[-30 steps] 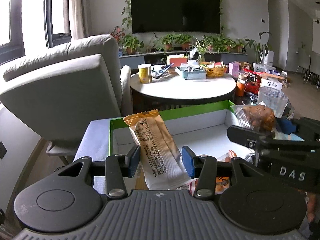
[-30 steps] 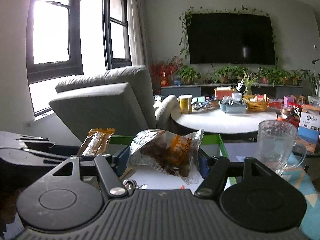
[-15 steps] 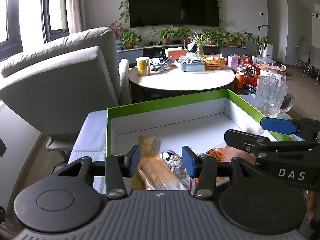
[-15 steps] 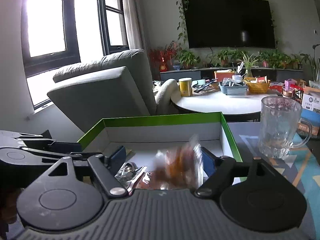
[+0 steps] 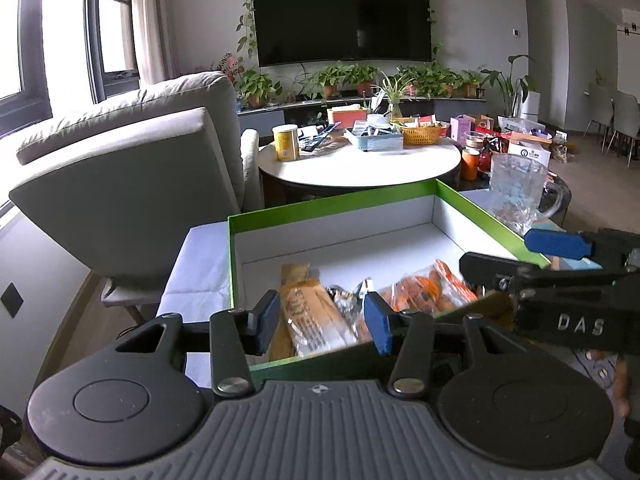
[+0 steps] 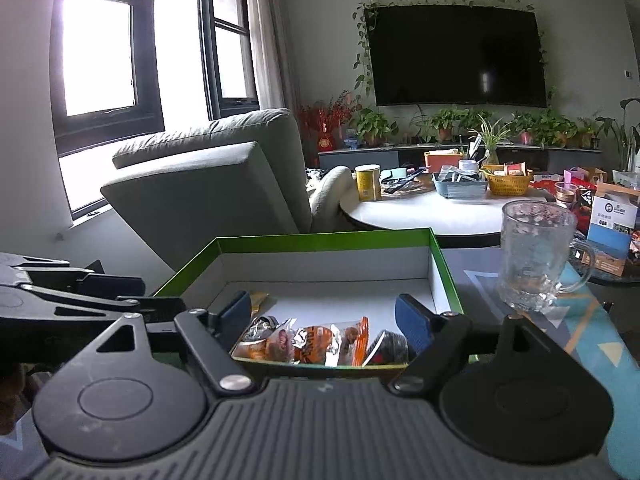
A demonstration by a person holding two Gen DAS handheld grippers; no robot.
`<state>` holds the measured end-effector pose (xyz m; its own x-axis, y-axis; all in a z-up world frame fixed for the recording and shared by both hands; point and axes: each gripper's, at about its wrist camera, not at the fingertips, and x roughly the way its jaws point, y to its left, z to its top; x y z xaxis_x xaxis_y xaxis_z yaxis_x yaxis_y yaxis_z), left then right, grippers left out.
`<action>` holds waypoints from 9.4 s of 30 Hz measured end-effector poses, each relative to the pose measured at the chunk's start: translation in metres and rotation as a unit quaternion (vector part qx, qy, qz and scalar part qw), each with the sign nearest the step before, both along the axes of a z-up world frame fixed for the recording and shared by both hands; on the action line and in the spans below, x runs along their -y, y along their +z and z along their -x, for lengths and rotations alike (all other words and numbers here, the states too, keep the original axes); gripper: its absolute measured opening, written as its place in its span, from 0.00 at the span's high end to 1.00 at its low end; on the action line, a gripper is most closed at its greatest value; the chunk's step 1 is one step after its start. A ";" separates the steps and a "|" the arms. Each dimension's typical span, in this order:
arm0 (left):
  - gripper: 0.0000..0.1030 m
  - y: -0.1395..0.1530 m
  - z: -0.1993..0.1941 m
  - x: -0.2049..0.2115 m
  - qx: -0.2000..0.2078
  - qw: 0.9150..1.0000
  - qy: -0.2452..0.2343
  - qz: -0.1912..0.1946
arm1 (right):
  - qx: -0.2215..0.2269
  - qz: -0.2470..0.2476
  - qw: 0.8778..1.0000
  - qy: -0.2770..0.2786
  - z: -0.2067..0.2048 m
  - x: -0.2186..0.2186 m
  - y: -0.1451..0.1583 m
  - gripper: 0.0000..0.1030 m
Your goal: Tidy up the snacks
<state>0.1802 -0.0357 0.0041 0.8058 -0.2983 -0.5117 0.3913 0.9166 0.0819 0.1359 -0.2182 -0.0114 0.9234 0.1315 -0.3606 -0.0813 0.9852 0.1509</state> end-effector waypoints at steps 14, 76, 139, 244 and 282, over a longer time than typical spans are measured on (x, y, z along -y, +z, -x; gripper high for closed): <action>0.44 -0.019 0.059 -0.028 -0.035 0.999 -0.015 0.001 | -0.019 -0.010 1.000 -0.016 0.043 0.008 -0.007 0.31; 0.62 -0.070 0.060 -0.027 -0.047 0.995 0.046 -0.078 | -0.122 0.003 0.990 0.076 0.111 -0.010 -0.057 0.31; 1.00 -0.050 0.060 -0.035 -0.062 0.995 0.077 -0.024 | -0.116 0.012 0.990 -0.076 0.074 0.059 -0.052 0.32; 0.99 0.023 0.034 -0.024 0.051 0.997 -0.011 0.064 | 0.033 0.035 0.999 -0.026 0.056 0.015 0.018 0.39; 0.99 0.006 -0.031 0.001 0.012 0.998 0.009 0.064 | -0.132 -0.053 0.989 0.039 0.100 0.018 -0.052 0.12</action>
